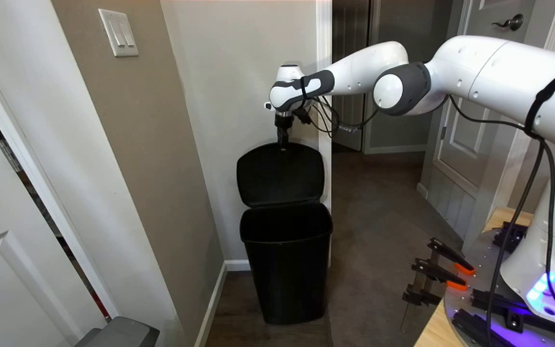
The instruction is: Close the bin completely
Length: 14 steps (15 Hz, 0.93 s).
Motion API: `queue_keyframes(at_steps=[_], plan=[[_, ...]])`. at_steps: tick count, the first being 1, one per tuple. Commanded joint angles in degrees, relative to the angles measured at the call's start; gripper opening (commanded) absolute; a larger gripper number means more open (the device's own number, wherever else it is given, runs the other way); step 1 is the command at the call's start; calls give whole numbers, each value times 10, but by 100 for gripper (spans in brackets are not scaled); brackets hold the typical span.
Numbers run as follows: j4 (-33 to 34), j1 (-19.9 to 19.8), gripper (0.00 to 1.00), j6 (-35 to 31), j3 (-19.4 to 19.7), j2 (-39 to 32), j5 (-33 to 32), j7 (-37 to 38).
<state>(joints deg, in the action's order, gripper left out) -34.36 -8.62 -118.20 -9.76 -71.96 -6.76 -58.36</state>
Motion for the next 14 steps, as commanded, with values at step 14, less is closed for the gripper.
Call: queue_keyframes(at_steps=[14], plan=[[5,-40,100,264,-87,16,71,-3]])
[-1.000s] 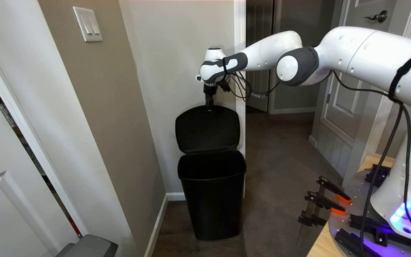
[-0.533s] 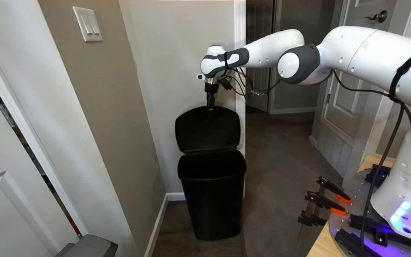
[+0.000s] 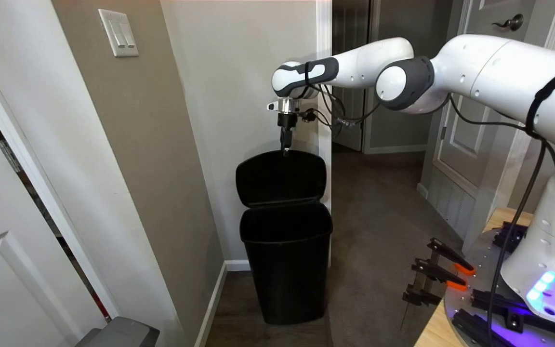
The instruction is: Close the bin completely
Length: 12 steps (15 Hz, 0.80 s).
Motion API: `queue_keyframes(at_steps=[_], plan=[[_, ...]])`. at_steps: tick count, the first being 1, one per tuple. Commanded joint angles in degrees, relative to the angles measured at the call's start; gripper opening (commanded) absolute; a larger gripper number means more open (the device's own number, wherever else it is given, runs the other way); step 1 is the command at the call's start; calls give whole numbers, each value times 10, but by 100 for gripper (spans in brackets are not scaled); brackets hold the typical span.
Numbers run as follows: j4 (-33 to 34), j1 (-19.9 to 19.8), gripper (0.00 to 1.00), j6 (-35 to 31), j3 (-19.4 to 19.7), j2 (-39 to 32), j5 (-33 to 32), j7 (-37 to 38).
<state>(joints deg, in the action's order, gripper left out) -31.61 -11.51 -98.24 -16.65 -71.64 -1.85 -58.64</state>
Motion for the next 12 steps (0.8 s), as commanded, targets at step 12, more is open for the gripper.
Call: queue_keyframes(at_steps=[12], plan=[[0,-17,100,200,-23,-1,62,27]])
